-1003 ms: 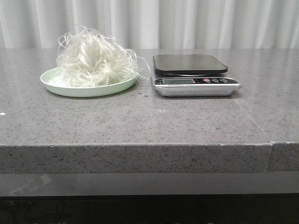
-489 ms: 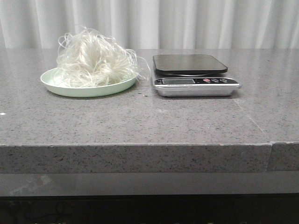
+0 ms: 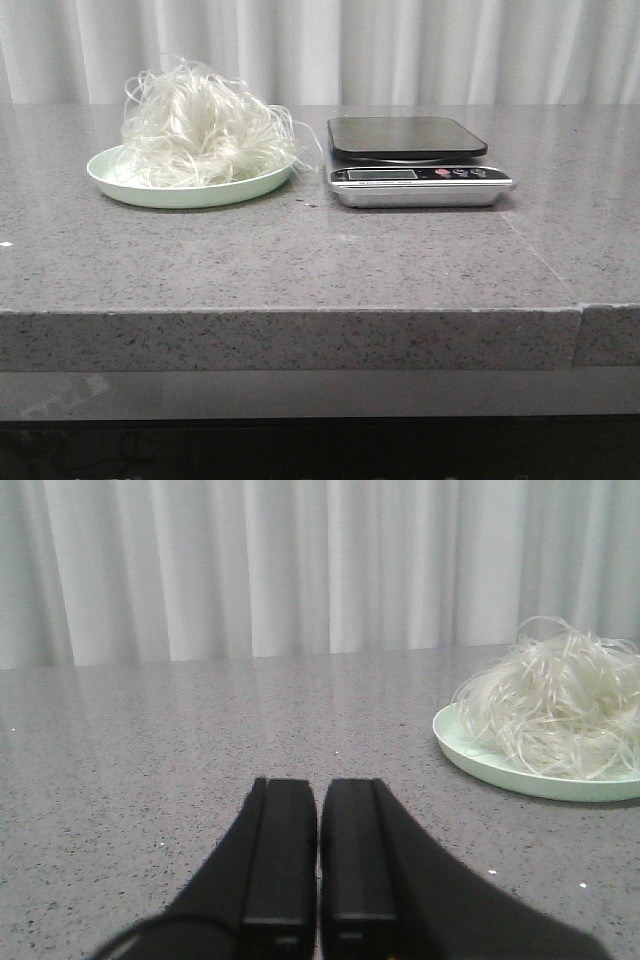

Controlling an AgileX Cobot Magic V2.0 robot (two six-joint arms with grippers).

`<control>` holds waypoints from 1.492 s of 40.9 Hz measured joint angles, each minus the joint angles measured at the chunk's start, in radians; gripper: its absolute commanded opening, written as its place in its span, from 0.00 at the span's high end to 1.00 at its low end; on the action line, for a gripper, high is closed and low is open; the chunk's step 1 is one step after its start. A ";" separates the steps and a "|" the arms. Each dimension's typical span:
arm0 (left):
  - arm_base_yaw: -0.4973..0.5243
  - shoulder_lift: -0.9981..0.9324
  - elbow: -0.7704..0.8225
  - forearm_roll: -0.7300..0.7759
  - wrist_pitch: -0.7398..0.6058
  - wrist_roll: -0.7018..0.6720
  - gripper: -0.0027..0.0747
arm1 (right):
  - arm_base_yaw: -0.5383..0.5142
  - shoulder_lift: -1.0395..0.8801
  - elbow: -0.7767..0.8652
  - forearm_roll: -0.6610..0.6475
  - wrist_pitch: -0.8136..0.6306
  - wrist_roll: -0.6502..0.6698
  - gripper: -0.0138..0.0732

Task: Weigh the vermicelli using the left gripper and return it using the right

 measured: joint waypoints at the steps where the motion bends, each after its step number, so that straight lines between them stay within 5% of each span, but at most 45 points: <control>1: 0.000 0.000 0.000 0.000 0.000 0.000 0.78 | 0.000 -0.003 0.000 0.000 0.000 0.000 0.66; 10: 0.000 0.000 0.000 0.000 -0.001 0.000 0.78 | -0.097 -0.122 0.067 0.000 -0.048 0.000 0.66; 29: 0.000 0.000 0.000 0.000 -0.001 0.000 0.78 | -0.565 -0.542 0.647 0.045 -0.560 0.000 0.66; 46: 0.000 0.000 0.000 0.000 -0.001 0.000 0.78 | -0.606 -0.551 0.847 0.092 -0.873 0.000 0.66; 61: 0.000 0.000 0.000 0.000 -0.001 0.000 0.78 | -0.606 -0.551 0.847 0.094 -0.896 0.000 0.66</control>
